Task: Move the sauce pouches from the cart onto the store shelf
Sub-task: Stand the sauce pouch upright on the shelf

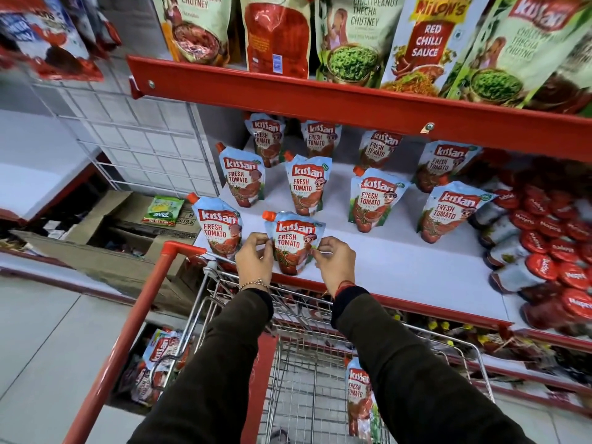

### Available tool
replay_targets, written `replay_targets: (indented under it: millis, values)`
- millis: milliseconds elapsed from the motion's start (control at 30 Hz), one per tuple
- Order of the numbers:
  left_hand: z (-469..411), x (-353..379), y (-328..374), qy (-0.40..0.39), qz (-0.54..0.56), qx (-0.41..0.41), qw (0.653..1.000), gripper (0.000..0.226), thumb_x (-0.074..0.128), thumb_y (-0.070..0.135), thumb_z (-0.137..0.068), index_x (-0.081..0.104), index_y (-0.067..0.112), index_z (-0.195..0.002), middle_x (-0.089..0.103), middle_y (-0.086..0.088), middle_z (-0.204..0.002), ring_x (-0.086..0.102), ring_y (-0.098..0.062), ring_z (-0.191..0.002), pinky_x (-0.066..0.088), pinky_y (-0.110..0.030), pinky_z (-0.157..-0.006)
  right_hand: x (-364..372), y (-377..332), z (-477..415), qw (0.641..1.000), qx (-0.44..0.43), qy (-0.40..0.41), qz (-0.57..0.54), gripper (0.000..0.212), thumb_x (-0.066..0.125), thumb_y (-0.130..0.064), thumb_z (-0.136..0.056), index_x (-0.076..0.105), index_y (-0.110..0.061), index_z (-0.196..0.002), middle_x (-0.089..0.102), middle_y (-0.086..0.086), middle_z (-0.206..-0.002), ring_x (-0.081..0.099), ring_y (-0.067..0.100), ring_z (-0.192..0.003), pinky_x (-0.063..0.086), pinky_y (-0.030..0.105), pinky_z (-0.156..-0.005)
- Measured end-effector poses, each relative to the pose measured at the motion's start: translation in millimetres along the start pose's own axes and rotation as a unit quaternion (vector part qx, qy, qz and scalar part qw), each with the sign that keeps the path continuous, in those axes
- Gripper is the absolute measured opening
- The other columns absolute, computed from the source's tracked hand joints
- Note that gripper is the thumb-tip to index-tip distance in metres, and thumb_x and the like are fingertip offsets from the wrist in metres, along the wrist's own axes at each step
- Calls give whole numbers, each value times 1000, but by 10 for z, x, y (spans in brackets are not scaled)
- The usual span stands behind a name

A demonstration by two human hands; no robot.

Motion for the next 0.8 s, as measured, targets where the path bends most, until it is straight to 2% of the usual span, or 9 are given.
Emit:
replay_targets:
  millis: [133,267,433,500,567,633,733,800]
  values:
    - [-92,78,27,-49,-30,-3,998,18,56,8,-92,61,-1,-107,71,-19,-105,67,-29,-96,48,-22,-78,27,-123,-48,998,-23,-42,45,23,70,-7,-85,66,-9,-107,71,9,-96,67,22,-81,53,27,-80]
    - [-124,108,46,-66,-32,-5,997,18,54,5,-93,57,-3,-109,70,-22,-107,67,-34,-99,48,-24,-81,32,-213,-56,996,-42,-72,44,28,70,-4,-84,68,-7,-113,73,11,-102,67,20,-84,56,31,-88]
    - [-111,107,32,-84,-30,-12,996,30,55,2,-92,54,-1,-122,69,-23,-113,69,-36,-100,54,-34,-88,-3,-195,-33,996,-34,-72,26,31,69,-3,-86,69,-5,-116,73,11,-114,68,20,-92,52,24,-86]
    - [-119,125,10,-102,-59,-9,993,32,56,1,-90,57,1,-123,70,-21,-113,70,-34,-101,53,-32,-89,3,-206,-26,997,-37,-70,26,31,67,-1,-86,69,-5,-116,73,13,-113,66,17,-89,51,23,-84]
    - [-129,161,-4,-128,-97,-2,987,27,59,-1,-87,63,0,-114,72,-21,-109,70,-33,-101,52,-28,-90,8,-204,-25,996,-40,-65,39,31,66,0,-86,68,-4,-117,73,15,-111,66,20,-87,53,27,-86]
    - [-139,194,-52,-149,-121,-7,981,27,61,-2,-84,64,-1,-111,73,-23,-105,70,-33,-100,54,-34,-94,11,-165,-31,996,-38,-60,57,29,67,0,-86,69,-4,-114,73,16,-109,70,27,-88,56,32,-88]
    - [-135,208,-114,-162,-169,-1,972,24,67,1,-81,67,-3,-104,74,-24,-101,71,-34,-97,55,-39,-93,71,-64,-21,991,-32,-76,104,23,71,-3,-82,72,-3,-105,76,17,-104,72,32,-91,58,41,-90]
    - [-136,199,-126,-157,-202,20,966,20,68,5,-80,71,-3,-98,75,-24,-99,71,-36,-94,56,-41,-90,121,-15,3,988,-27,-85,126,27,74,-5,-81,72,-5,-107,76,17,-103,72,32,-93,59,45,-88]
Point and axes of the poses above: each hand's wrist, its own z-axis away from the middle knuckle, its own x-axis out of the palm, y = z × x, the point moved 8 cm from there along -z, towards the middle knuckle
